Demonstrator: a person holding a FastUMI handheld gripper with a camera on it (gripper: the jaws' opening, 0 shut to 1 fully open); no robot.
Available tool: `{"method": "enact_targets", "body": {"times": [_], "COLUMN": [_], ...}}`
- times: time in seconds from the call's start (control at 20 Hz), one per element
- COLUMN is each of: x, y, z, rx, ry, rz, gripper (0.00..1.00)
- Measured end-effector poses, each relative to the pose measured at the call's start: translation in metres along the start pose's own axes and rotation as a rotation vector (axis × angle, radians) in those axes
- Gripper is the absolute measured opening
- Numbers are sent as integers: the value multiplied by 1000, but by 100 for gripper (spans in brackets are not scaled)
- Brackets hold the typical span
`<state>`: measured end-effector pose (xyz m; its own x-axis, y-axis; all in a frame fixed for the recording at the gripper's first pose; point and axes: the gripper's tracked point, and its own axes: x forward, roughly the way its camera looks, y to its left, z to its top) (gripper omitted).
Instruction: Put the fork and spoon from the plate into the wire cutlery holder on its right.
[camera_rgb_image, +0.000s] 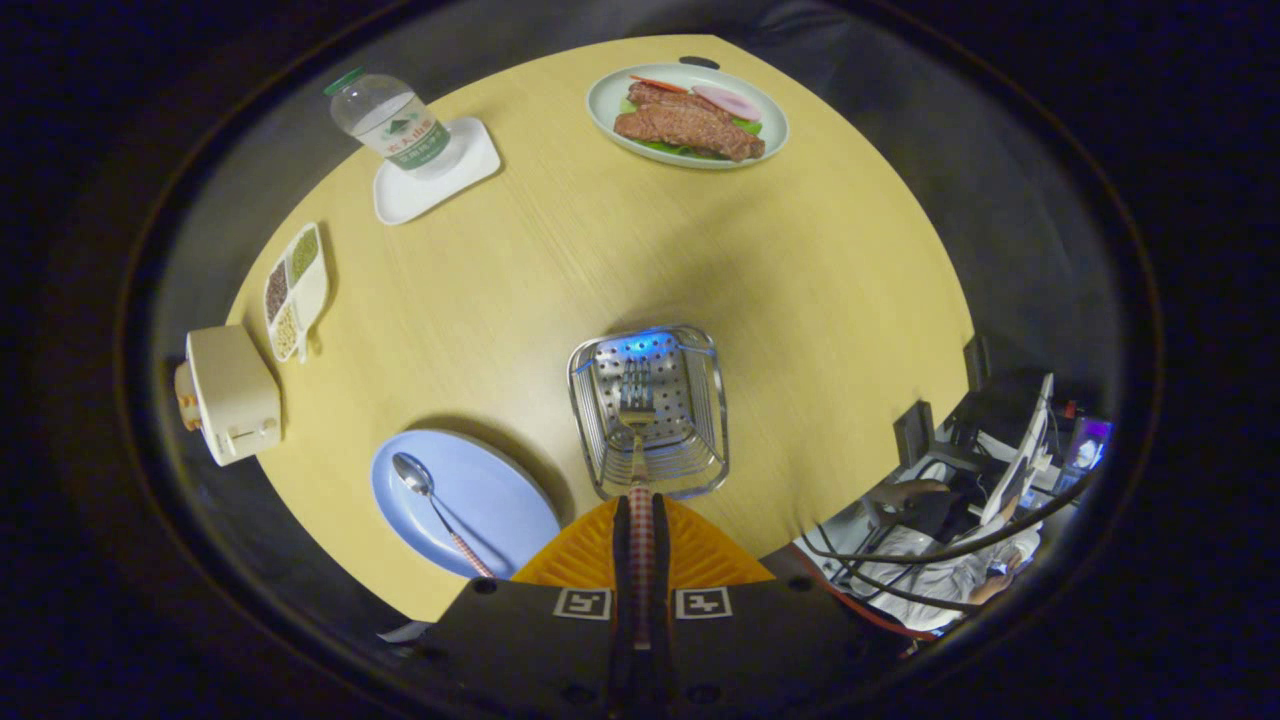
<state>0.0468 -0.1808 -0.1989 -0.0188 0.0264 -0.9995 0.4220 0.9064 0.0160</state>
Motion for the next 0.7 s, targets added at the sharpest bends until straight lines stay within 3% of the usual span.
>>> {"method": "enact_targets", "body": {"times": [0.35,0.65,0.7], "x": [5,-19,-24], "y": [-1,-3,0], "z": [8,-5,-9], "rx": [-63,-121,-119], "ry": [-2,-79,-94], "rz": [-1,-49,-45], "gripper": [19,100,100]}}
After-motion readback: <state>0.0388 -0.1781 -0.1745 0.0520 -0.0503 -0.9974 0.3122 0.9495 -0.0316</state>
